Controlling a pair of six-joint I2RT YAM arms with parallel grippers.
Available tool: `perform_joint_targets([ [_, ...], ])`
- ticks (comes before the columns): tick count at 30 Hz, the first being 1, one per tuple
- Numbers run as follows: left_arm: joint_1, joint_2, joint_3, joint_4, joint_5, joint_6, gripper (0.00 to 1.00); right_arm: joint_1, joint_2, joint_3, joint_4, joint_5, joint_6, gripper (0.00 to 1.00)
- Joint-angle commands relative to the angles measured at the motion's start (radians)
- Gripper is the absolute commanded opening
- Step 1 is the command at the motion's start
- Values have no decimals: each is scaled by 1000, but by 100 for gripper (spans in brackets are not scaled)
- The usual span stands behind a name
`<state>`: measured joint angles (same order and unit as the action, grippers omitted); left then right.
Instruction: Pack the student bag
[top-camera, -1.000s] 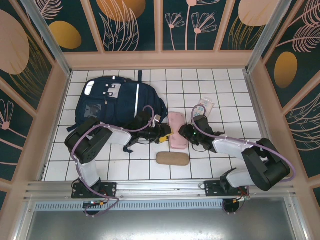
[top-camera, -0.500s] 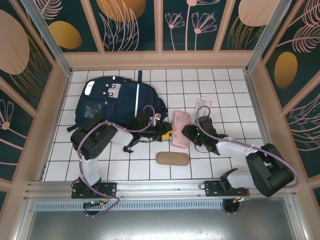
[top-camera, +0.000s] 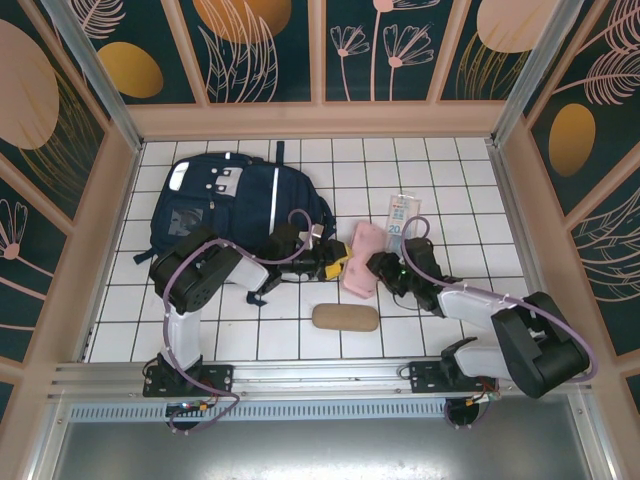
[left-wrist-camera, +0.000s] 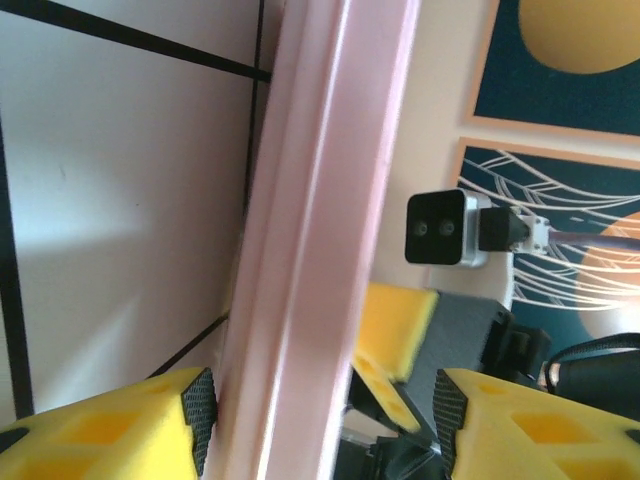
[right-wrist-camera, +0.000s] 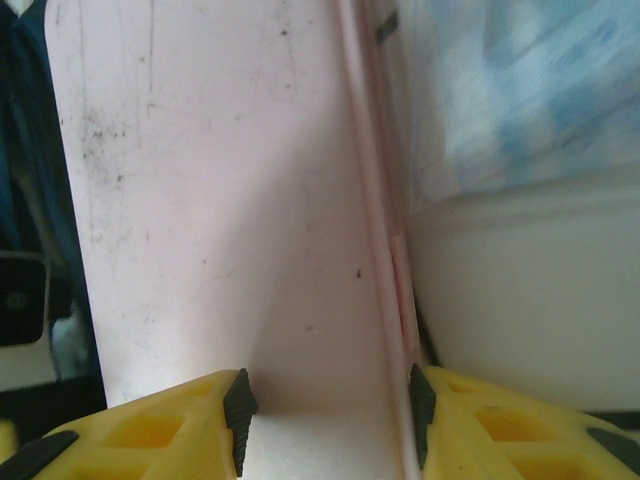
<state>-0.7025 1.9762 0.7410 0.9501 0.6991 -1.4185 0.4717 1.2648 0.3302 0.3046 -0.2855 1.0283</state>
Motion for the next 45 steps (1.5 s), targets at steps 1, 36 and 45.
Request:
perform_joint_targets([
  [1,-22,-40,56,-67,41,93,59,9,-21,-8,99,-157,19,48],
  [36,14,-158,119,92,77,-84,29,-178,-80,24,362,-405,153,71],
  [45,28,-199,121,72,51,-82,29,-183,-47,59,242,-353,123,70],
])
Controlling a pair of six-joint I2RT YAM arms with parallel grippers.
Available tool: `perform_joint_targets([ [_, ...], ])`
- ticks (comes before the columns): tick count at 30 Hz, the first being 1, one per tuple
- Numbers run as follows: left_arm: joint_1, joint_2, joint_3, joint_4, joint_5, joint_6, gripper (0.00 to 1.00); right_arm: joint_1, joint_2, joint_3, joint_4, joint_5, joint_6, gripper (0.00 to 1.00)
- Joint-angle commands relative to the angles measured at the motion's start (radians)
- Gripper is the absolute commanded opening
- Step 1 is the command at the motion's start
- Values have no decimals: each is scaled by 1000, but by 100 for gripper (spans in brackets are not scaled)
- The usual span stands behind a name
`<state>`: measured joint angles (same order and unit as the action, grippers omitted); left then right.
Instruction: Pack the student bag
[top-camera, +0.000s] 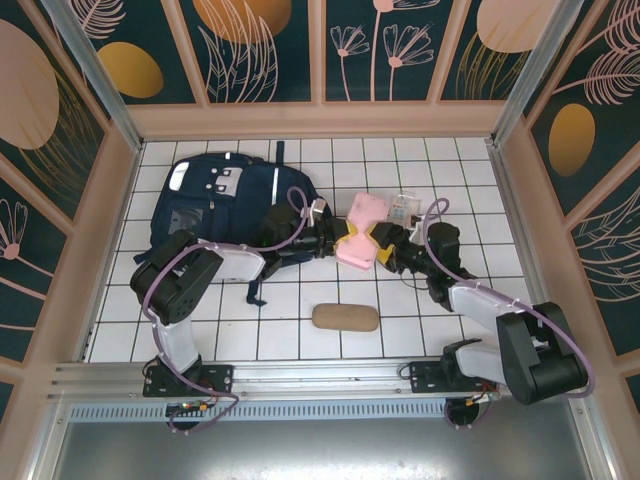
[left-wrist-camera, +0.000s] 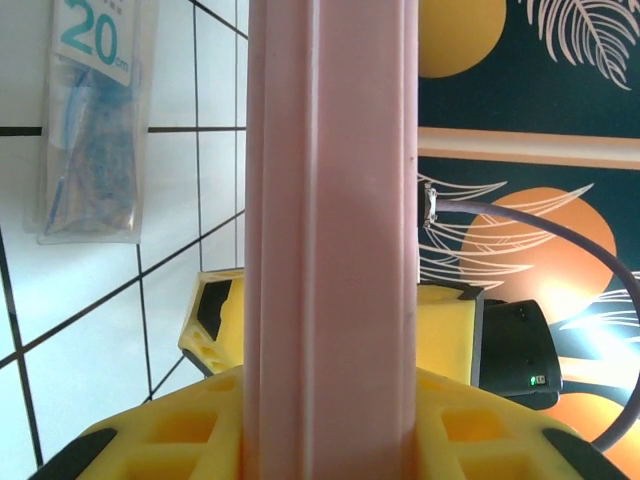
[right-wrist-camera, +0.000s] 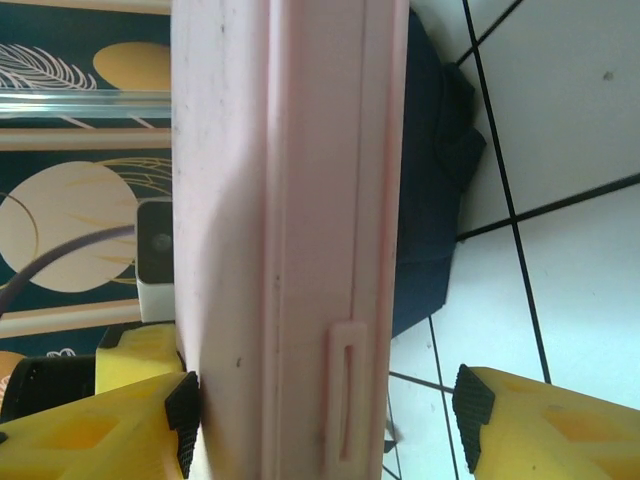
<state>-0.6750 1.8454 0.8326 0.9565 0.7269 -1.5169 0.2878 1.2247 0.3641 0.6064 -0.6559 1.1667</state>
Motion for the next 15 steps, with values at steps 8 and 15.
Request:
perform_joint_targets([
  [8,2,-67,40,65,38,21,29,-27,-1,16,87,-53,22,64],
  [15,2,-46,28,108,51,-11,32,-28,55,35,239,-119,87,55],
])
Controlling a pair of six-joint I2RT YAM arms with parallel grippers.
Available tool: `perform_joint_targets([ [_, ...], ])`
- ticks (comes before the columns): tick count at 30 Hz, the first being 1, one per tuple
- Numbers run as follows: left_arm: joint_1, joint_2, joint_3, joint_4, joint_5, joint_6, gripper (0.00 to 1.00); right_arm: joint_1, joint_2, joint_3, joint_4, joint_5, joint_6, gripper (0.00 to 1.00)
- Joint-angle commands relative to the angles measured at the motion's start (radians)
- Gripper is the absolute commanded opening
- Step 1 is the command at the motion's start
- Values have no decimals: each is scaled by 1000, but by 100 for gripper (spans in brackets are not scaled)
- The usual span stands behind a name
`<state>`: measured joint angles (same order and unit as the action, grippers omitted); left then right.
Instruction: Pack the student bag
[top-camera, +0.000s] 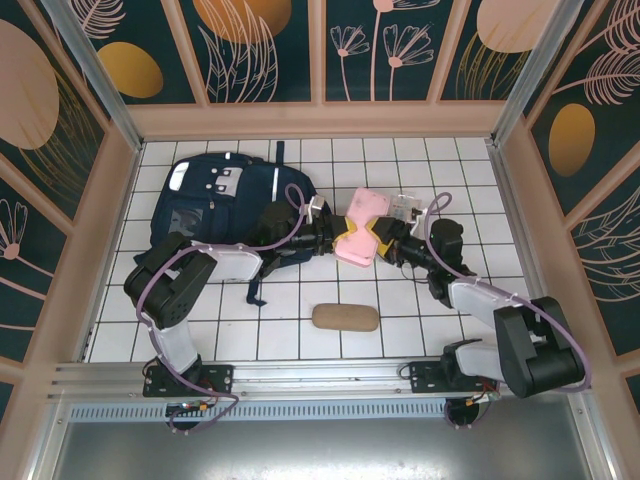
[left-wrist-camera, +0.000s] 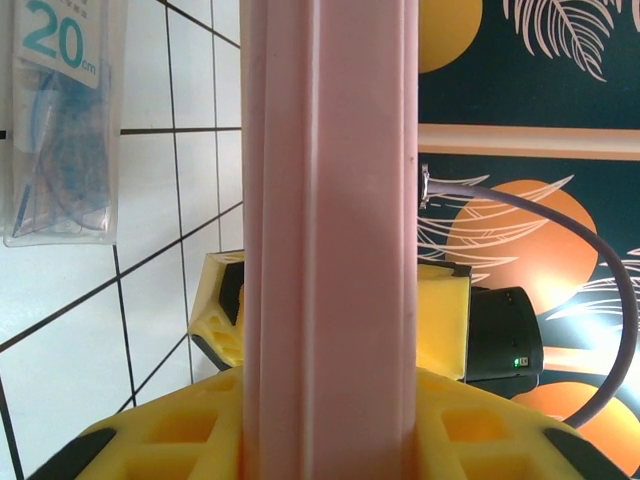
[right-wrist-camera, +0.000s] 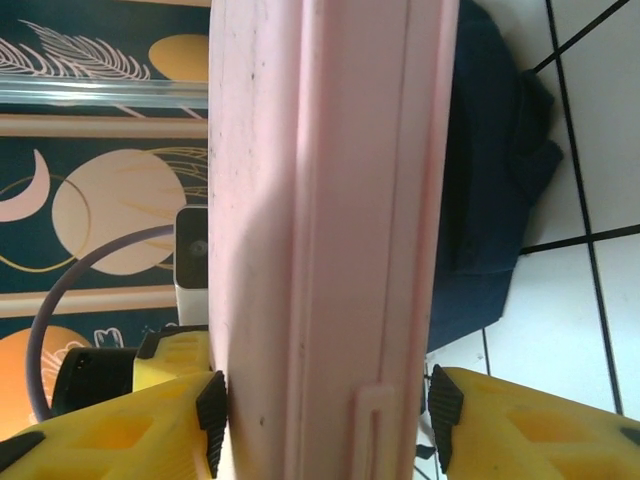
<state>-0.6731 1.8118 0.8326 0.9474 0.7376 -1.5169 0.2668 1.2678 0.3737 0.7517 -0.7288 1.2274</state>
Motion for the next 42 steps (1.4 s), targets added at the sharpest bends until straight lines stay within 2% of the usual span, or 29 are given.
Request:
perform_joint_targets([
  [1,0,-11,28,118,42,-10,33,-6,11,28,94,-48,26,52],
  [3,0,-10,30,114,45,-8,36,-6,5,32,81,-47,22,46],
  [6,3,-5,41,68,48,21,54,-9,-9,40,34,-37,3,41],
  [9,7,-14,68,-52,47,98,64,-16,-28,46,-29,-19,-26,38],
  [15,47,-53,130,-337,27,283,68,-31,-51,57,-120,-7,-74,33],
  [20,112,-87,230,-658,-27,505,69,-40,-55,69,-169,2,-98,30],
  [24,153,-89,370,-1026,-221,753,71,-43,-55,85,-215,11,-129,30],
  [29,160,-4,562,-1364,-595,970,69,-50,-46,95,-226,5,-142,31],
  [34,158,93,664,-1488,-816,1065,59,-51,-31,106,-226,-2,-147,31],
  [42,122,213,753,-1580,-996,1155,51,-54,-4,116,-213,-9,-147,31],
])
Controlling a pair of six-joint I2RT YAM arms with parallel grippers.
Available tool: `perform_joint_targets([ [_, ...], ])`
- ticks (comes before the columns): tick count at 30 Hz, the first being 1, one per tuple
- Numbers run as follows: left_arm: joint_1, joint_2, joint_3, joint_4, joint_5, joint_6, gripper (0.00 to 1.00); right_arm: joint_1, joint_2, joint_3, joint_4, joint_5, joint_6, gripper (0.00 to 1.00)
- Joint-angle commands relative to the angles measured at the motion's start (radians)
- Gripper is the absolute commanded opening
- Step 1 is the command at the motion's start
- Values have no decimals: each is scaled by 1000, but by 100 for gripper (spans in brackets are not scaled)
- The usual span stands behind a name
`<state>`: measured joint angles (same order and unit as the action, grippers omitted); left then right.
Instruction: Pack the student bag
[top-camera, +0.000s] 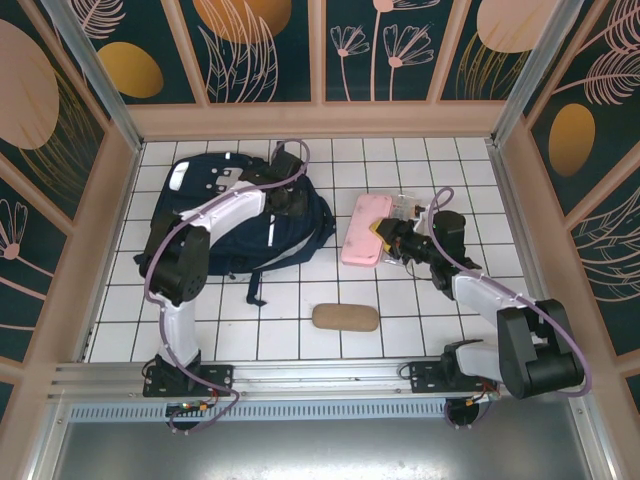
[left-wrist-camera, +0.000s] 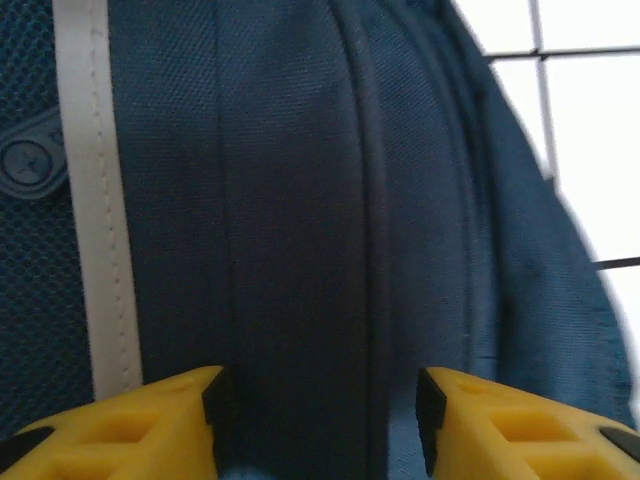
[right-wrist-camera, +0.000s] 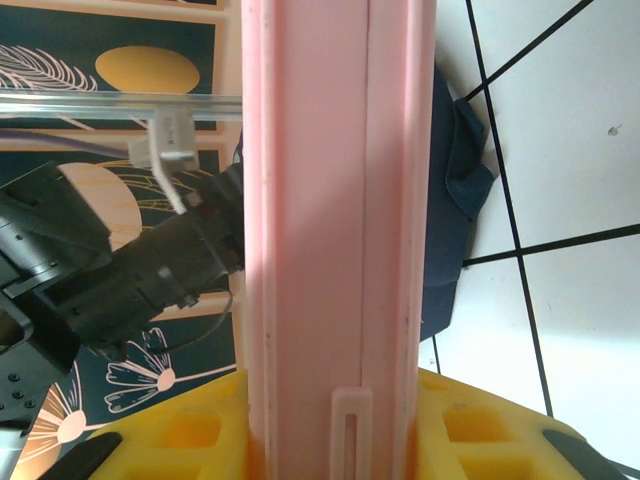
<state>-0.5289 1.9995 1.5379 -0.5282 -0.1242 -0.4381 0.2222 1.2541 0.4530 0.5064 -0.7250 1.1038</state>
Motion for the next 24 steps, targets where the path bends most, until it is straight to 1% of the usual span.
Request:
perform_joint_targets([
  [1,-34,41,60,-117,-168,88,46,-9,12,38,34,-13,-22,31],
  [2,-41,53,73,-128,-198,96,45,-10,14,39,36,-13,-23,31],
  [3,-47,65,82,-136,-216,103,40,-10,17,39,37,-14,-22,31],
  [5,-58,83,102,-153,-250,111,21,-10,26,42,40,-15,-22,31],
  [8,-58,75,116,-159,-265,107,0,-10,41,48,52,-21,-21,31],
  [12,-58,27,149,-171,-269,105,0,-10,71,66,70,-33,-18,31],
  [15,-51,-21,187,-183,-243,105,0,-7,100,90,84,-40,-19,31],
  [18,-28,-78,217,-188,-176,91,0,1,138,124,97,-46,-18,31],
  [24,42,-177,258,-181,23,88,0,55,262,244,115,-44,-23,31],
])
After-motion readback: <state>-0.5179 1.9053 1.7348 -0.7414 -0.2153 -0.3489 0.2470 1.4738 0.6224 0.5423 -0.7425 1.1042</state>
